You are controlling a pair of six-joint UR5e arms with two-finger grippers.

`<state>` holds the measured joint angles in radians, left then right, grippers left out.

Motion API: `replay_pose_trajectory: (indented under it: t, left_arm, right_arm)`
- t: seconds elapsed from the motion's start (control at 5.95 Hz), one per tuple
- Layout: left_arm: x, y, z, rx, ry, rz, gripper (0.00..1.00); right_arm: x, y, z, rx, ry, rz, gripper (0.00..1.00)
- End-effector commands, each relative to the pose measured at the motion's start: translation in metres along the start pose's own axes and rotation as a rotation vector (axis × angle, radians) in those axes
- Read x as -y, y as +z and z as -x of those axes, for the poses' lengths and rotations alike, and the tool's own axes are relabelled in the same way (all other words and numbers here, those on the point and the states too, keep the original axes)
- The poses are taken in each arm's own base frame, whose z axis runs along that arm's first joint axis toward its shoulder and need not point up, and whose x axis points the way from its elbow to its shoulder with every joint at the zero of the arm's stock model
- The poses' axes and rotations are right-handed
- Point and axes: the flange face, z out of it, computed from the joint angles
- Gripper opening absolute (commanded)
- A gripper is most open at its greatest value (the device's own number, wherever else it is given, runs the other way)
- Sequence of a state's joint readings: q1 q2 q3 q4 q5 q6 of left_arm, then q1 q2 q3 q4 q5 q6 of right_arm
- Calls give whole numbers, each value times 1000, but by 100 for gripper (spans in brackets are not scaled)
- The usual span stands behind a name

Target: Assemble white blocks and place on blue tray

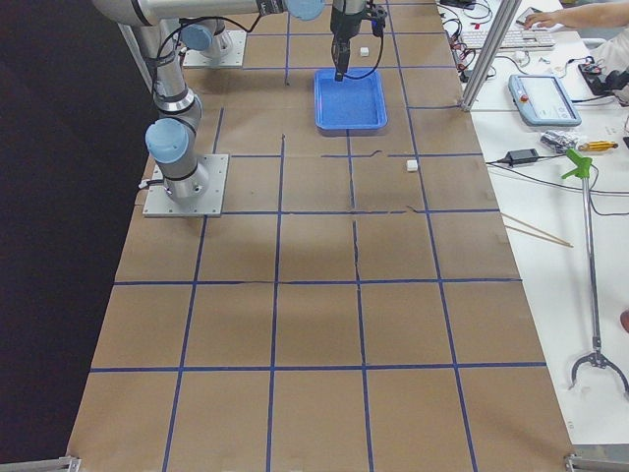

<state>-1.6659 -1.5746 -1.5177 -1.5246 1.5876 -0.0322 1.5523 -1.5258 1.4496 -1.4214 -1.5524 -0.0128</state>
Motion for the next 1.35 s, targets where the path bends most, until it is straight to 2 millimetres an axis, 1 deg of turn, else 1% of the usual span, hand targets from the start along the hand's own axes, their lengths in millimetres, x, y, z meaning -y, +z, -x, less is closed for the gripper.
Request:
replay_pose_trajectory:
  t: [0.0,0.17,0.5,0.67,0.84,1.01,1.18]
  left_arm:
    - [-7,-2,3,1,3,5,99]
    - [-7,-2,3,-1,5,5,99]
    - [-4,-3,22,0,-35,3,99]
    - [-5,-5,25,3,-40,-2,99]
    - [-5,-5,25,3,-40,-2,99]
    - [-4,-5,26,0,-41,-5,99]
    - [-5,-7,25,3,-40,-8,99]
  right_arm:
    - [0,0,0,0,-3,0,100]
    - [-1,-1,0,-2,3,-1,100]
    - [-2,-5,-2,-9,5,-10,100]
    - [-3,-7,-1,-9,-9,-12,100]
    - [-4,-6,2,1,-80,-7,100]
    - [-4,-6,2,-10,-356,-12,100]
    - [5,-7,1,-30,-569,-56,100]
